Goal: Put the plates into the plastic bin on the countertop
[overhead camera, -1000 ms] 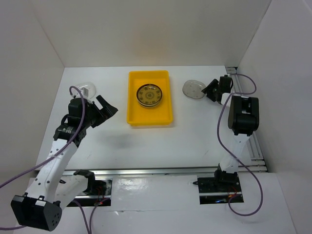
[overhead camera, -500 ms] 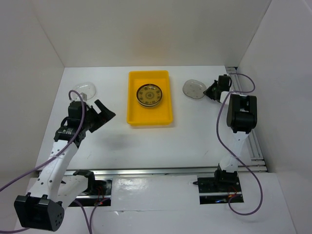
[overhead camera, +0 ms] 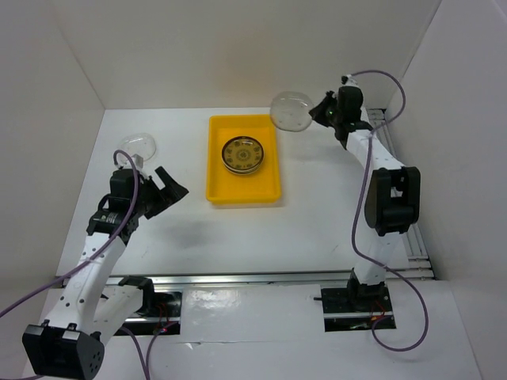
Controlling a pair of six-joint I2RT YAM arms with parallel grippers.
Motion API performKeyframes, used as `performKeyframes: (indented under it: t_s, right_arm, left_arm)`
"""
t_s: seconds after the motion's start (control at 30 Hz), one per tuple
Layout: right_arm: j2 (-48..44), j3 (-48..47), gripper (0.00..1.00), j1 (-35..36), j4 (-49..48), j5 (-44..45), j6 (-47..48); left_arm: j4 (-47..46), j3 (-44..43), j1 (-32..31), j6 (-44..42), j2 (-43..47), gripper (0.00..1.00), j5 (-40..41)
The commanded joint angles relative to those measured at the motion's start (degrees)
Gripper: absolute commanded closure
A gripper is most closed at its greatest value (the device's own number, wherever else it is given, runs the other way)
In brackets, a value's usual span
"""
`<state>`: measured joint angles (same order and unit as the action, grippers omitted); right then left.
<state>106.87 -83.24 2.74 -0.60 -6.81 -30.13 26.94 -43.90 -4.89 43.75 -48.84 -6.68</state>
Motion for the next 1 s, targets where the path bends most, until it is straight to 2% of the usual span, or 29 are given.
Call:
performKeyframes:
  t_s: [0.0,0.13,0.33,0.6,0.77,0.87,0.9,0.93,0.97]
  right_arm:
    - [4.6,-10.2,1.00,4.9,4.4,-10.6,7.7]
    - [12.8,-21.7,1.00,10.5,10.7,-10.4,9.7]
    - [18.2,-25.0,1.00,14.8,11.2,-5.9,7.8]
    - [16.9,-16.2,1.00,17.7,4.6,-0.1,5.9]
    - [16.9,-15.5,1.00,18.3,4.6,1.0,5.3]
    - [16.9,-14.9,0.92,18.8,3.9,1.0,4.8]
    - [16.9,-14.3,0.87,19.3,3.9,1.0,4.3]
    - [16.4,-14.3,0.77,19.3,3.3,1.0,4.3]
    - [16.4,-13.7,0.74,19.8,2.8,1.0,4.3]
  left_arm:
    - [-1.5,0.7,0.4,-0.3,1.0,0.00,-1.3]
    - [-1.5,1.7,0.4,-0.3,1.0,0.00,-1.8]
    - [-1.5,2.2,0.4,-0.3,1.6,0.00,-1.8]
    - [-1.5,2.2,0.4,-0.3,1.6,0.00,-2.4]
    - [-2.0,2.8,0.4,-0.3,1.6,0.00,-2.4]
    - [-2.0,2.8,0.4,-0.3,1.6,0.00,-2.4]
    - [-2.0,2.8,0.4,-0.3,1.6,0.00,-2.4]
    - [-2.0,2.8,0.4,-0.3,1.6,0.00,-2.4]
    - [-2.0,2.8,0.4,-0.3,1.6,0.00,-2.4]
